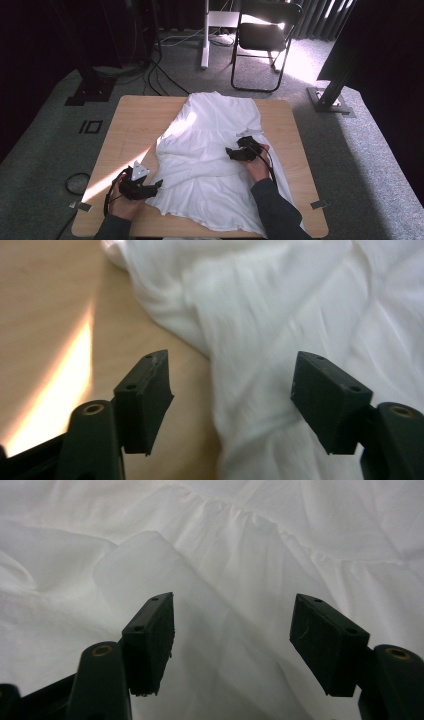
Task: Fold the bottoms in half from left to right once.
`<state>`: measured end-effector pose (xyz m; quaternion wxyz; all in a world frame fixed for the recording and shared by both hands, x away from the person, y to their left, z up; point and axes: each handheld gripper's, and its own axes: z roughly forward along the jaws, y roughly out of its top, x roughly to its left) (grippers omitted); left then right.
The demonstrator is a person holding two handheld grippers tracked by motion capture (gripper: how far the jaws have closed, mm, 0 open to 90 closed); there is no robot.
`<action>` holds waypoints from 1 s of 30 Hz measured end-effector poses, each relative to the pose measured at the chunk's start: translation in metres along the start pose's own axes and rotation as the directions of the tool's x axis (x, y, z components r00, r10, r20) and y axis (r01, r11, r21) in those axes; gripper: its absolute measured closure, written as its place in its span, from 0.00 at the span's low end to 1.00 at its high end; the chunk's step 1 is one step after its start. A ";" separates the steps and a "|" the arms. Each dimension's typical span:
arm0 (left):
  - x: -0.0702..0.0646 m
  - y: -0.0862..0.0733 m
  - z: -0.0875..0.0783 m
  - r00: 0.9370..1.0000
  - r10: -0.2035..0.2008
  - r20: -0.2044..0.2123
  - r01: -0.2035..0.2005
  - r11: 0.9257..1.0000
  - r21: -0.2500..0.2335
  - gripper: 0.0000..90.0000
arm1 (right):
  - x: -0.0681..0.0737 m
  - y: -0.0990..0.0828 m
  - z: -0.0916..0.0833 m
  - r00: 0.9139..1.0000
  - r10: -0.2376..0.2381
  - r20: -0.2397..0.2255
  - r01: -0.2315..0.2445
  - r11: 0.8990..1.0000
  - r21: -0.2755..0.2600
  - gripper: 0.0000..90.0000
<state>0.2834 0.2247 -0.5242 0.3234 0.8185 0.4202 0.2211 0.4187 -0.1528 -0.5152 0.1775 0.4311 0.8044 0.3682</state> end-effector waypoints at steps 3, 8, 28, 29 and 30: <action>-0.003 -0.008 0.005 1.000 0.003 -0.002 -0.003 0.999 0.047 0.32 | -0.002 0.000 0.010 1.000 0.002 -0.016 -0.001 1.000 0.029 0.41; -0.012 -0.018 0.006 0.999 0.044 0.010 -0.044 0.996 0.080 0.64 | -0.004 -0.007 -0.001 0.999 -0.027 -0.047 0.028 0.999 0.023 0.93; -0.049 -0.014 -0.059 0.950 0.152 0.274 -0.113 0.982 -0.154 0.96 | -0.029 -0.123 -0.187 0.997 0.081 0.018 -0.077 0.979 -0.187 0.98; -0.053 -0.014 -0.059 0.946 0.160 0.283 -0.119 0.980 -0.156 0.96 | -0.029 -0.132 -0.192 0.995 0.095 0.032 -0.088 0.978 -0.189 0.98; -0.056 -0.014 -0.059 0.940 0.170 0.296 -0.129 0.980 -0.154 0.93 | -0.031 -0.144 -0.196 0.993 0.116 0.028 -0.109 0.978 -0.177 0.98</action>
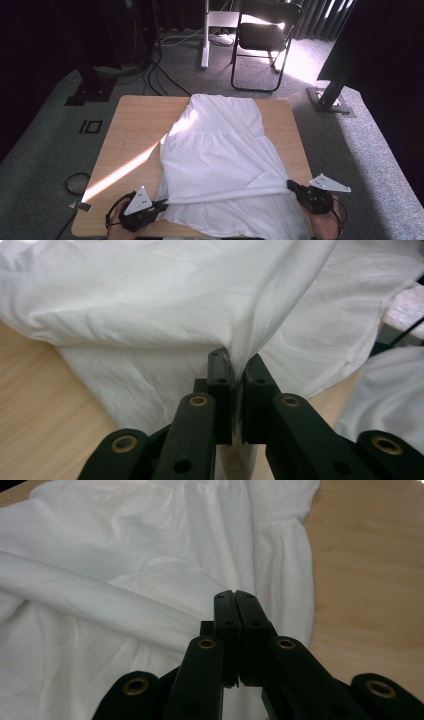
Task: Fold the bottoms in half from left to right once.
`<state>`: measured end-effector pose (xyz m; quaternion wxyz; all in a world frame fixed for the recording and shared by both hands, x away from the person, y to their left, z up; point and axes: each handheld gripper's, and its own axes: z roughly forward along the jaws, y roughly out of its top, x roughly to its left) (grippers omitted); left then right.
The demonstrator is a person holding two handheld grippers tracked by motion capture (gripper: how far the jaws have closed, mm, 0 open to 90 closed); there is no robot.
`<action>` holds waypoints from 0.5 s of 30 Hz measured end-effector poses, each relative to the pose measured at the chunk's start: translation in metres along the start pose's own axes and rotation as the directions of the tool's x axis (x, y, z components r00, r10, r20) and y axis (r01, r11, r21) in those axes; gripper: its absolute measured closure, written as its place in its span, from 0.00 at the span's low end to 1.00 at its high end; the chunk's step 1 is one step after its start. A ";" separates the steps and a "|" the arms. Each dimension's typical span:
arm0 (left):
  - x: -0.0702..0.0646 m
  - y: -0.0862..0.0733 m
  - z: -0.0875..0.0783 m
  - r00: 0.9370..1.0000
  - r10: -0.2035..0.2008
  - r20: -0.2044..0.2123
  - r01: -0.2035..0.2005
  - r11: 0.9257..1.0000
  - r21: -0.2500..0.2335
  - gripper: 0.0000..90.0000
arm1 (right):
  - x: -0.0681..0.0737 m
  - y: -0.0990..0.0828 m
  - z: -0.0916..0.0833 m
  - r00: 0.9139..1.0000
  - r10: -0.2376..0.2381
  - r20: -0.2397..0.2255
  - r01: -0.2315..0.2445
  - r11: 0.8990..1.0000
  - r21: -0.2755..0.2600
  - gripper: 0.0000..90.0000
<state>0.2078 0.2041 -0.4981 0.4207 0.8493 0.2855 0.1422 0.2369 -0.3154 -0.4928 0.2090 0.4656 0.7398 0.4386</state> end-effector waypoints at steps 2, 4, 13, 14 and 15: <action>-0.004 -0.001 0.004 1.000 0.014 0.026 -0.014 1.000 0.006 0.81 | -0.004 -0.014 0.001 1.000 0.005 0.019 -0.006 0.999 0.038 0.98; -0.003 -0.002 0.006 1.000 0.003 0.018 -0.003 1.000 0.008 0.75 | -0.007 -0.019 0.003 1.000 0.007 0.023 -0.008 0.998 0.062 0.98; 0.022 0.001 0.003 0.993 -0.097 -0.060 0.094 0.995 -0.044 0.57 | -0.013 -0.031 0.014 0.997 0.038 0.060 -0.045 0.991 0.130 0.63; 0.030 0.003 0.011 0.990 -0.107 -0.091 0.104 0.994 -0.036 0.57 | -0.011 -0.022 0.017 0.998 0.036 0.052 -0.041 0.993 0.108 0.60; 0.030 0.003 0.011 0.990 -0.107 -0.091 0.104 0.994 -0.036 0.57 | -0.011 -0.022 0.017 0.998 0.036 0.052 -0.041 0.993 0.108 0.60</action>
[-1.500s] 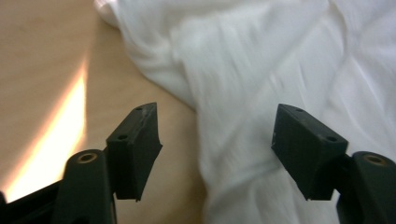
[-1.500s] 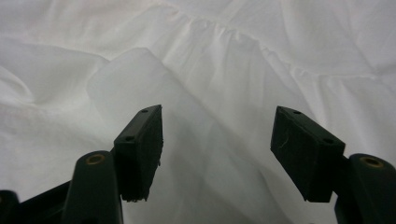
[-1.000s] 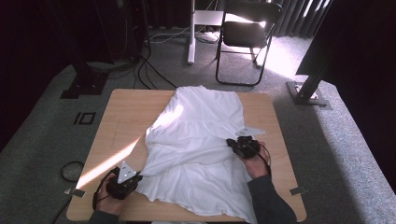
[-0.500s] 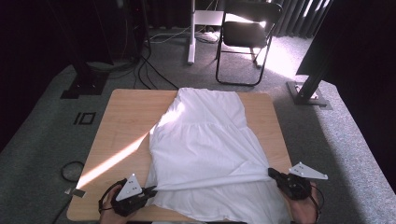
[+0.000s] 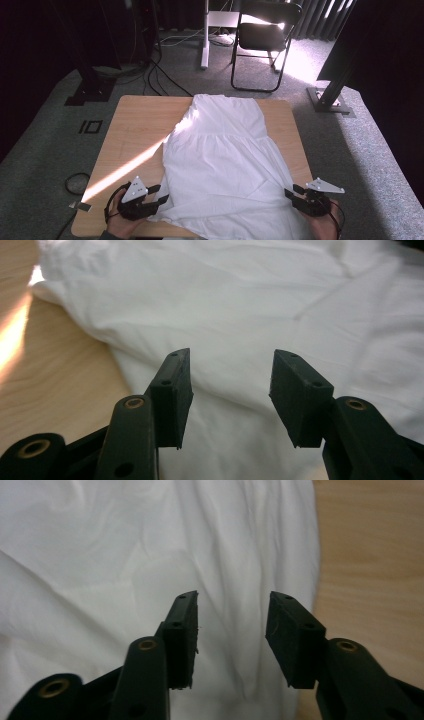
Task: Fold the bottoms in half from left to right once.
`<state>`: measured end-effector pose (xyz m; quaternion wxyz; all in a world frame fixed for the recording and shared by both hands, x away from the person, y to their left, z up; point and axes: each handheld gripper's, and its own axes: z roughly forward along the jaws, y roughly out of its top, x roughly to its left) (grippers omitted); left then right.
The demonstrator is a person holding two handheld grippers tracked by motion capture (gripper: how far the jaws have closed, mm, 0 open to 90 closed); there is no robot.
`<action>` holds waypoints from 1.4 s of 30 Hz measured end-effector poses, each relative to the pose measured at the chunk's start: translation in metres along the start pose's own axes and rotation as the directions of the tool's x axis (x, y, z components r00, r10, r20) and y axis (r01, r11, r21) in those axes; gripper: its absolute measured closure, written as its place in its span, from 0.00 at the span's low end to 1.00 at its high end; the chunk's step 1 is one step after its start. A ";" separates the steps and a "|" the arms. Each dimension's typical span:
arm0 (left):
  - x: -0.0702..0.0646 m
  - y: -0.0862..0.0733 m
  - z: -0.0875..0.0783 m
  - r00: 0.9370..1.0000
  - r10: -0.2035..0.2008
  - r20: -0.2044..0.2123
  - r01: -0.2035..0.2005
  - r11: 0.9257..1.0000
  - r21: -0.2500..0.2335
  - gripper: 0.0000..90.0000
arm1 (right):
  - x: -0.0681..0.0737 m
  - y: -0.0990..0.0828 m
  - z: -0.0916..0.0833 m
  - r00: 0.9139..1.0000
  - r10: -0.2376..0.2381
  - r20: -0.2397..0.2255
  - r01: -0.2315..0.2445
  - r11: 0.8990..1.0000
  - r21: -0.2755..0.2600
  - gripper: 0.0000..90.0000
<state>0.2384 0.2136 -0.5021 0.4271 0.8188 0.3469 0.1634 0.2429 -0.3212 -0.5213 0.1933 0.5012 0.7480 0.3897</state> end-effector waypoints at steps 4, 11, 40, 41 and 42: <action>0.016 0.006 0.034 0.999 -0.033 0.003 0.033 0.999 0.043 0.57 | 0.010 0.011 0.025 0.997 -0.053 -0.057 0.056 0.997 0.051 0.57; 0.012 0.004 0.089 0.999 0.030 0.012 -0.032 0.987 0.155 0.64 | 0.016 0.016 0.076 0.990 -0.108 -0.092 0.119 0.985 0.128 0.82; 0.013 0.008 0.069 0.996 0.048 -0.075 -0.030 0.975 0.219 0.62 | -0.021 0.003 0.006 0.996 -0.089 -0.017 0.089 0.996 -0.008 0.93; 0.010 0.006 0.066 0.998 0.031 -0.058 -0.018 0.977 0.212 0.62 | -0.028 -0.012 -0.012 0.998 -0.047 -0.033 0.046 0.998 -0.039 0.93; 0.008 0.004 0.064 0.999 0.026 -0.045 -0.016 0.977 0.213 0.62 | -0.028 -0.012 -0.012 0.998 -0.047 -0.033 0.046 0.998 -0.039 0.93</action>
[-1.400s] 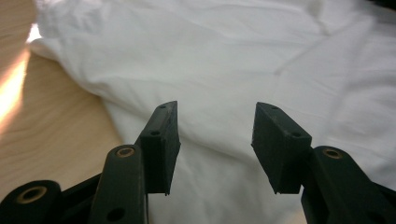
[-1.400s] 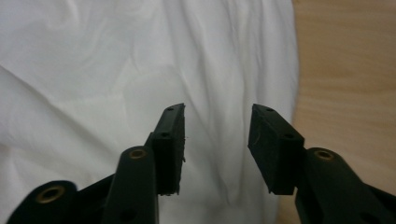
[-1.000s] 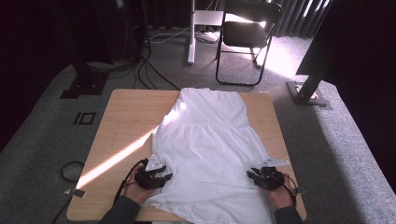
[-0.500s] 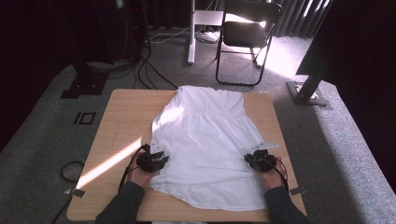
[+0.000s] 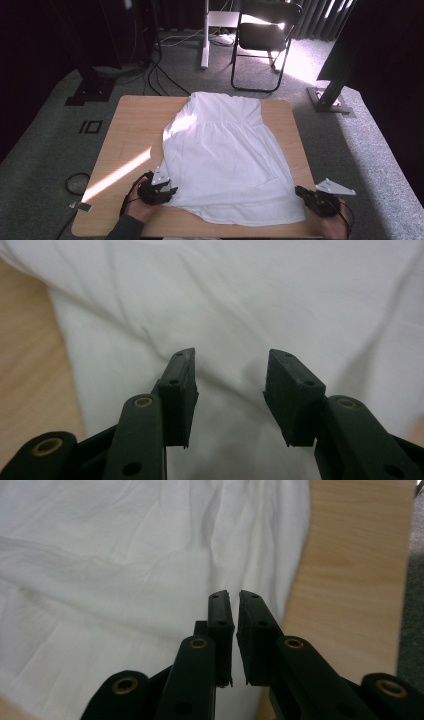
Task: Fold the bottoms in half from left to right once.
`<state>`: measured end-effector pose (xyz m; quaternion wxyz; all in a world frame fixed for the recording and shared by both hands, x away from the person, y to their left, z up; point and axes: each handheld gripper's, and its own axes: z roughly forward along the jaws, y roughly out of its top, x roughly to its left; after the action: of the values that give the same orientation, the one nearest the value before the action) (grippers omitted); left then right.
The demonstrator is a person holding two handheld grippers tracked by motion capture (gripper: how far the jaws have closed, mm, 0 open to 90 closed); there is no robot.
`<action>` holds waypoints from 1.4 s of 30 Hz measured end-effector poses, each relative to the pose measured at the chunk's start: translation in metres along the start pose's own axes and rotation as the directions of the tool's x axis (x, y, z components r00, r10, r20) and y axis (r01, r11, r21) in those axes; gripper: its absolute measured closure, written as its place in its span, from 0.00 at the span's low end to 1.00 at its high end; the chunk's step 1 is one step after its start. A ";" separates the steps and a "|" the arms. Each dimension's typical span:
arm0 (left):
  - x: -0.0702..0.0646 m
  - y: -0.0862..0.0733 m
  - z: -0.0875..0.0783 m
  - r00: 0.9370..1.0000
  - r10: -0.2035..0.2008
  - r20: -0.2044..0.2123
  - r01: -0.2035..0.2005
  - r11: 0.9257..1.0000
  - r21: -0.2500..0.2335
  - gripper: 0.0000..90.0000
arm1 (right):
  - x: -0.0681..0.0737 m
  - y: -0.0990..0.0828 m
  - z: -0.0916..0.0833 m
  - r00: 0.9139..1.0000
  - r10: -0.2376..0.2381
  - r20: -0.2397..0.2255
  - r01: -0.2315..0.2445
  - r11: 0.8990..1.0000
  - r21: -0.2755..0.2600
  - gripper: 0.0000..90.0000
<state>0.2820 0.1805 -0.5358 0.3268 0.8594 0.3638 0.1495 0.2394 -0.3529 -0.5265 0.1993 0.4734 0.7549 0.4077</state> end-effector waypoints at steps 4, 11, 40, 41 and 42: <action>-0.013 -0.010 -0.004 0.998 -0.008 0.067 0.007 1.000 0.011 0.62 | -0.007 -0.024 -0.022 0.997 0.074 0.036 -0.073 0.997 -0.011 0.86; -0.024 -0.016 0.000 0.993 -0.025 0.111 0.024 1.000 0.007 0.62 | 0.006 0.003 0.017 0.998 0.050 -0.045 -0.050 0.999 0.010 0.56; -0.011 -0.012 -0.031 0.987 -0.038 0.158 0.063 0.985 -0.161 0.54 | -0.002 -0.012 -0.018 0.980 -0.012 -0.200 0.007 1.000 -0.026 0.59; -0.006 -0.011 -0.029 0.993 -0.055 0.109 0.073 0.984 -0.161 0.54 | -0.002 -0.009 -0.014 0.984 -0.011 -0.180 0.007 1.000 -0.022 0.59; -0.002 -0.010 -0.027 0.995 -0.069 0.067 0.079 0.984 -0.157 0.53 | -0.003 -0.002 -0.006 0.989 -0.007 -0.144 0.005 1.000 -0.014 0.59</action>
<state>0.2625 0.1963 -0.5226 0.4108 0.8205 0.3722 0.1395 0.2355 -0.3587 -0.5249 0.1485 0.4390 0.7661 0.4453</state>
